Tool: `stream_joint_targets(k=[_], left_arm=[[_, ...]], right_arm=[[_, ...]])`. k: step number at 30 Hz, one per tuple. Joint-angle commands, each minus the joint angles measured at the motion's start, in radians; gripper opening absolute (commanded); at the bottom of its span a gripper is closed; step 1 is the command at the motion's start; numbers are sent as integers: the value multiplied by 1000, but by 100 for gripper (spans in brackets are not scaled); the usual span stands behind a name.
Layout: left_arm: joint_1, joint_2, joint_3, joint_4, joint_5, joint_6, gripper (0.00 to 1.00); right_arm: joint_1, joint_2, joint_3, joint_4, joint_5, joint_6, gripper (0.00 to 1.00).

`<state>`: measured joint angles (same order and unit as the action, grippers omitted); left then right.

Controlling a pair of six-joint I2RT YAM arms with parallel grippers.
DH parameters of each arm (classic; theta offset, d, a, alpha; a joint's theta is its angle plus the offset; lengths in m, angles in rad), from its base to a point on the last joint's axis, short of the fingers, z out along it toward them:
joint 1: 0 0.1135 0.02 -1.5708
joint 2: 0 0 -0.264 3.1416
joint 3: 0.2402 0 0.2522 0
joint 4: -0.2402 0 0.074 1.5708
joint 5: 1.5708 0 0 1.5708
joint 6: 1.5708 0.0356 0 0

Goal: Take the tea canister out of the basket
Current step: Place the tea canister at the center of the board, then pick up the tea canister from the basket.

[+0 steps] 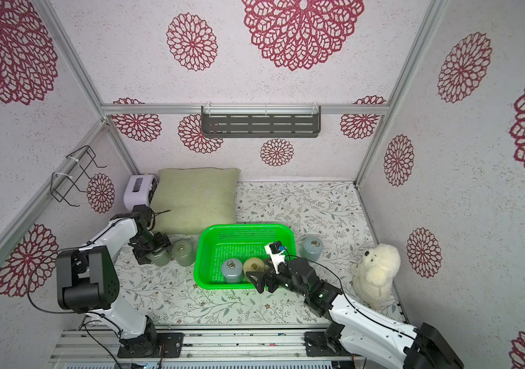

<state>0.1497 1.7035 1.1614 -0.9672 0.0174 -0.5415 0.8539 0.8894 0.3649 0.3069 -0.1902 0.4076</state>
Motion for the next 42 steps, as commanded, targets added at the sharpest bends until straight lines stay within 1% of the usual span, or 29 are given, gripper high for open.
stream_joint_targets(k=[1,5,9,11,17,21,25,30,32,35,38,42], left_arm=[[9,18,34,19,6,14,74],[10,26,34,20,-3,12,76],[10,37,34,21,1,12,85],[10,41,35,18,1,14,100],[10,11,39,11,10,8,98],[10,-48,39,4,29,-11,97],[8,-144,35,-8,45,-29,97],[-6,-293,14,-6,56,-41,97],[-28,-364,-8,16,74,-49,97],[-81,-454,-49,56,153,-57,97],[-155,-536,-87,86,157,-71,97],[-235,-636,-147,153,196,-95,97]], right_arm=[[5,-29,35,6,19,-25,99],[5,-29,39,-3,21,-29,99],[5,-35,39,-6,27,-30,99],[5,-38,37,-5,30,-30,99],[5,-44,39,-15,44,-33,99],[4,-50,36,-20,71,-35,99],[4,-42,46,-33,117,-35,99],[4,-18,108,-106,168,-41,99],[4,-8,138,-144,190,-35,99],[4,27,207,-250,242,-16,99],[2,75,282,-365,270,-3,99],[2,123,352,-484,298,9,99]])
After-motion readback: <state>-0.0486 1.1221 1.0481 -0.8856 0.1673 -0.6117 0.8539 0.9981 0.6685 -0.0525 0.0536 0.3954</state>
